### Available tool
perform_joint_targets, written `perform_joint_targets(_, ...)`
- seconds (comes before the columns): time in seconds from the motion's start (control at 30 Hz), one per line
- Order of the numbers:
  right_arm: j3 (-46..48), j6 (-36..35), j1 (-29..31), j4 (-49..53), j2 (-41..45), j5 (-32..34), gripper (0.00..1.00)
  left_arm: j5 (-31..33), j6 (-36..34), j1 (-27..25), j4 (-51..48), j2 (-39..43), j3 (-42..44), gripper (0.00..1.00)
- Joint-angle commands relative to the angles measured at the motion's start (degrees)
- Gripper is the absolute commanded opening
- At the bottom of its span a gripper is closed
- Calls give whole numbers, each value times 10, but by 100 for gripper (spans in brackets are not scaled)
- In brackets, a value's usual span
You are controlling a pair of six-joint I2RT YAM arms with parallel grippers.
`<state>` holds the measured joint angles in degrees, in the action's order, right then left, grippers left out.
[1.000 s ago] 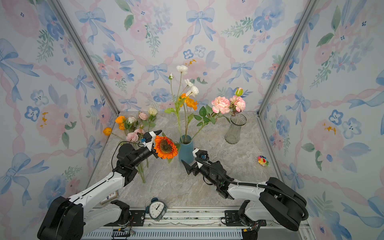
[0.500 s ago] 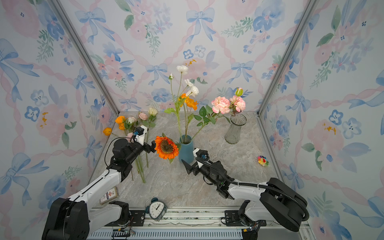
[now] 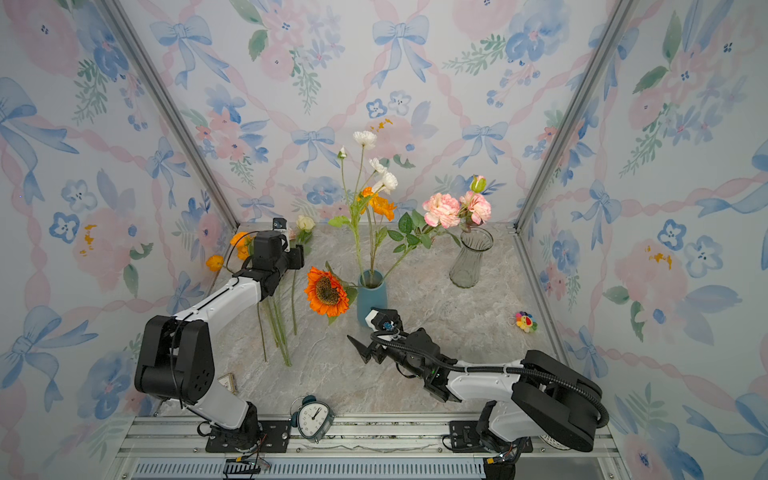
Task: Arrange the flowers into the vase
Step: 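Move the left gripper down to the flower pile stems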
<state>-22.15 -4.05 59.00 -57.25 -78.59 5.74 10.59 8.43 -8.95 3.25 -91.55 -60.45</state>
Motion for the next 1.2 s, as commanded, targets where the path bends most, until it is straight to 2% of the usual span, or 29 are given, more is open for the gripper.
perform_joint_targets(0.0,-19,-14,6,-2,-16,0,97,27,51,0,-62,35,29,63)
perform_joint_targets(0.1,-17,-11,2,0,-14,-2,97,35,33,-2,-62,31,31,61)
perform_joint_targets(0.2,-21,-10,2,6,-15,-11,97,-17,45,5,-63,-31,3,60)
perform_joint_targets(0.33,-23,-15,0,11,-17,-13,97,-21,51,17,-86,-125,-54,50)
perform_joint_targets(0.43,-23,-14,-6,13,-16,-13,97,-31,54,51,-85,-147,-58,45)
perform_joint_targets(0.57,-25,-9,-11,11,-24,-20,97,-67,65,81,-82,-162,-61,41)
perform_joint_targets(0.77,-26,-8,-14,12,-26,-22,97,-77,59,69,-81,-183,-62,41)
perform_joint_targets(1.07,-24,-4,-18,4,-24,-19,97,-46,52,52,-78,-160,-58,42)
perform_joint_targets(1.17,-21,0,-18,3,-19,-20,97,-15,49,46,-78,-147,-55,42)
